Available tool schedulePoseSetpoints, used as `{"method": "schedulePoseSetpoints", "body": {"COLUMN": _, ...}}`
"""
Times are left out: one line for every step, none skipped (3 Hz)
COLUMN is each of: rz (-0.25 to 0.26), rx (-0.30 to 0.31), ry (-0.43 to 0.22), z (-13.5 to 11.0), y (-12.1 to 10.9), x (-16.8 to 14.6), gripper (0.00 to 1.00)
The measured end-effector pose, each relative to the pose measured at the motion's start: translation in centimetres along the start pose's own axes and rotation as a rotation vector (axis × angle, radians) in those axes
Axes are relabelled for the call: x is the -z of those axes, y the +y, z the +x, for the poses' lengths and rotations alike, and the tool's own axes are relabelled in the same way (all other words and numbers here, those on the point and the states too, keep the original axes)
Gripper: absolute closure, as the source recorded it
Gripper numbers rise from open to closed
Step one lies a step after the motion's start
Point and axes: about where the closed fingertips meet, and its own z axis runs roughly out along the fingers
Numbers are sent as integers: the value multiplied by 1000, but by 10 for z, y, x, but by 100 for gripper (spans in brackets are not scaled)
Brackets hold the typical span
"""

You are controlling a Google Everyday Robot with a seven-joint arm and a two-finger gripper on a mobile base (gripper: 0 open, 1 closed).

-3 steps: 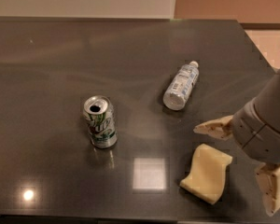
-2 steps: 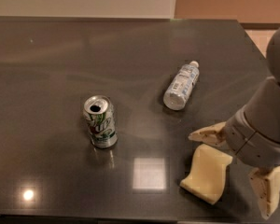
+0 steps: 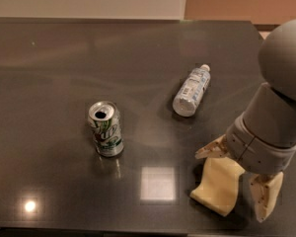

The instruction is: Pick sponge

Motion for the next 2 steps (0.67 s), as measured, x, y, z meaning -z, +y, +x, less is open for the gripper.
{"method": "schedulePoseSetpoints", "body": {"rz": -14, "rx": 3, "ry": -4, "z": -2, "y": -3, "x": 2, "gripper": 40}}
{"method": "schedulePoseSetpoints", "body": {"rz": -20, "rx": -2, "ry": -3, "z": -4, "y": -7, "x": 7, "gripper": 63}}
